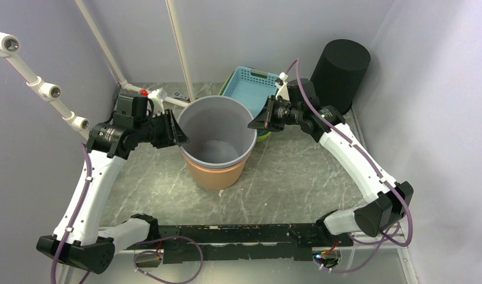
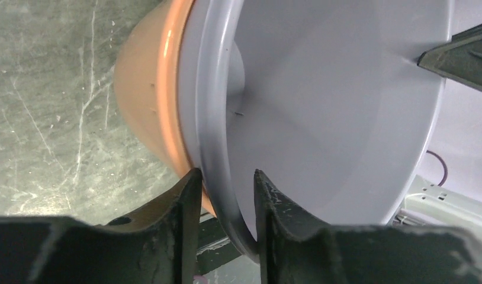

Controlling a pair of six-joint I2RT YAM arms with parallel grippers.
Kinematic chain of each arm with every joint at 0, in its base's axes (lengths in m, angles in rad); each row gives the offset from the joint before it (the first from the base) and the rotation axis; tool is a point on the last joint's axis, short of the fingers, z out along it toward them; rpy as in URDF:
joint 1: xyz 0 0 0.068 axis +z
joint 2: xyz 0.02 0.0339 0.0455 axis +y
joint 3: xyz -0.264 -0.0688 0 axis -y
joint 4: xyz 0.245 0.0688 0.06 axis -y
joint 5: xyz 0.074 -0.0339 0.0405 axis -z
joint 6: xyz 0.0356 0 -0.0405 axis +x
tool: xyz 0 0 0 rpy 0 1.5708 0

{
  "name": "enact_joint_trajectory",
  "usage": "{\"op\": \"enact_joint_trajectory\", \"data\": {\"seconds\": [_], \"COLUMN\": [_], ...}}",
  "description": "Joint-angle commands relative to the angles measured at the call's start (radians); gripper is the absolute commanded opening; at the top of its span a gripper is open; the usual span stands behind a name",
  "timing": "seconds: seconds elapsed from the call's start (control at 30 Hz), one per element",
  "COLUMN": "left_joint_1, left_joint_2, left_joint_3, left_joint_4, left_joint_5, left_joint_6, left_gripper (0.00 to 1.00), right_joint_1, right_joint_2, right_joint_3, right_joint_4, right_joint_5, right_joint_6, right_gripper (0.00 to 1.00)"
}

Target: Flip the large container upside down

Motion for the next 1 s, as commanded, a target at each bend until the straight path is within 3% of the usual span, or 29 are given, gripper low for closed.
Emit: {"op": "enact_joint_trajectory", "data": {"seconds": [0.0, 0.27, 0.5, 0.73, 0.97], "left_joint_1": [-0.008, -0.008, -0.008, -0.008, -0.008], "left_joint_2": [-0.031, -0.019, -0.044, -0.047, -0.038], "left_joint_3": [0.032, 0.051, 0.035, 0.029, 0.028], "left_joint_4": [0.04, 0.038, 0.09, 0.096, 0.099], "left_joint_5": [0.017, 0.015, 0.029, 0.008, 0.005], "left_joint_6": [0.008, 0.001, -0.051, -0.06, -0.06], "left_gripper": [0.32, 0.04, 0.03, 0.03, 0.03], "right_joint_1": [0.003, 0.009, 0.008, -0.001, -0.013], "right_joint_2": [-0.054, -0.06, -0.08, -0.116, -0.161], "right_joint_3": [0.087, 0.053, -0.014, -0.061, -0.144], "right_joint_4": [0.076, 0.126, 0.137, 0.121, 0.202], "right_joint_5": [-0.063, -0.122, -0.114, -0.053, -0.135], "right_joint_6": [0.04, 0.032, 0.041, 0.025, 0.097], "right_gripper": [0.0, 0.05, 0.22, 0.52, 0.55]}}
